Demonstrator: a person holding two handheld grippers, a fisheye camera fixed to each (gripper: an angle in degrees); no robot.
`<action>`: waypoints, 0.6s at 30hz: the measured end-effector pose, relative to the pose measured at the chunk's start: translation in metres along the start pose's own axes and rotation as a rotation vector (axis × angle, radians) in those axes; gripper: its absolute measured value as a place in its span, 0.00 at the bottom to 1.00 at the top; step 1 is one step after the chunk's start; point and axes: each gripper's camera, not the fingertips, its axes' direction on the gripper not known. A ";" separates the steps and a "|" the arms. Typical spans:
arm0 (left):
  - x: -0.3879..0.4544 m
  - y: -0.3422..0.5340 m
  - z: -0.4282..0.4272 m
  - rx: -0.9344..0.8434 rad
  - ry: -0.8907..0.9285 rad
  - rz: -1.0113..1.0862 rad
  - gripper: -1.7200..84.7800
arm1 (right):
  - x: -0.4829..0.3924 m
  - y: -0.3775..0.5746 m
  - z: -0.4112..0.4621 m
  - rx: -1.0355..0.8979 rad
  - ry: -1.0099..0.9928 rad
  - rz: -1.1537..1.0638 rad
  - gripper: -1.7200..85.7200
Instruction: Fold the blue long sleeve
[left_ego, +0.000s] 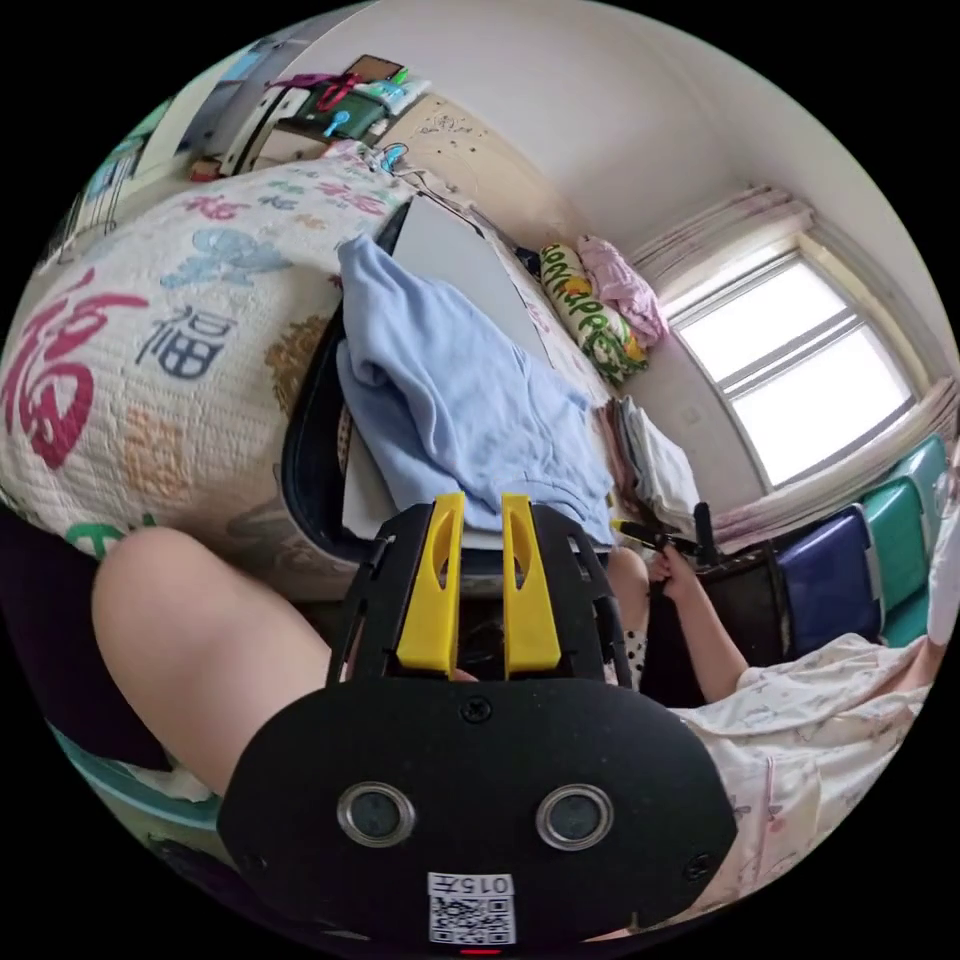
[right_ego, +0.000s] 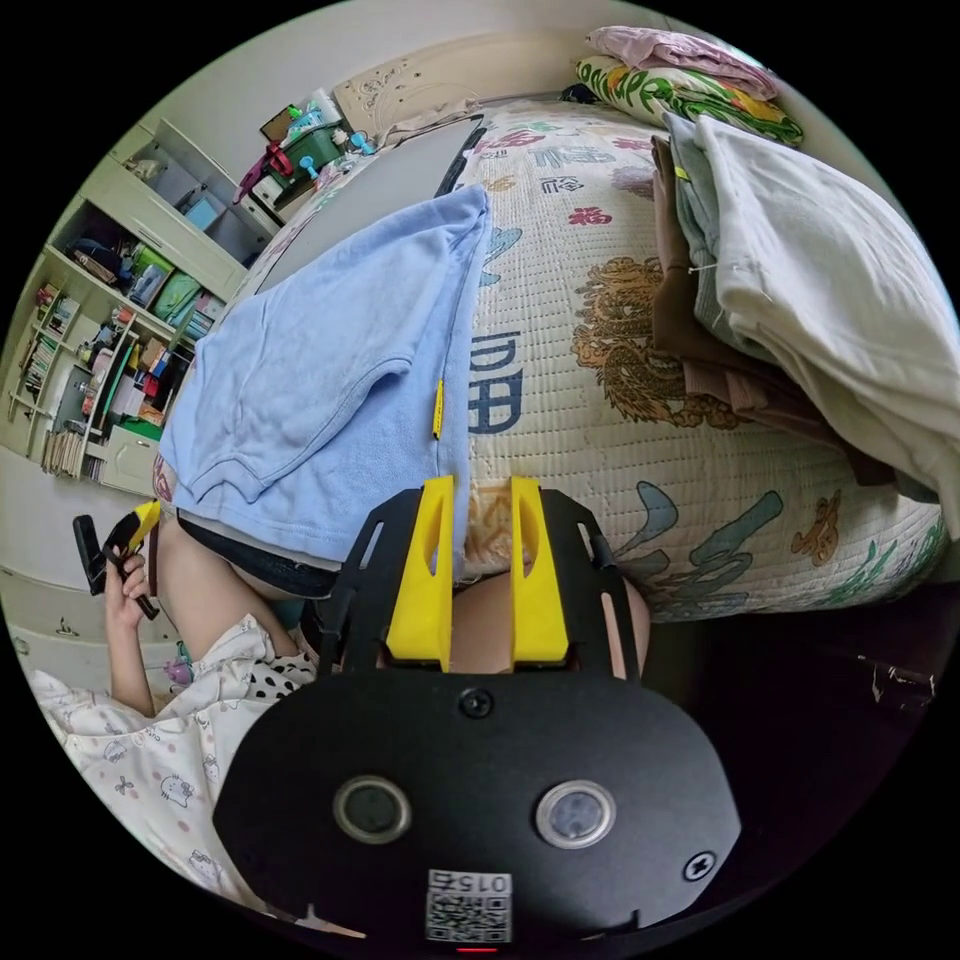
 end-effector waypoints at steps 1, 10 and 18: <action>0.000 -0.002 0.002 0.011 -0.025 0.004 0.11 | 0.005 0.001 0.000 -0.001 -0.008 0.003 0.12; 0.040 -0.099 0.022 0.070 -0.134 0.023 0.18 | 0.039 0.020 -0.003 0.028 -0.021 0.063 0.02; 0.125 -0.184 -0.005 0.164 -0.232 0.206 0.18 | 0.066 0.042 -0.002 0.054 -0.113 0.089 0.07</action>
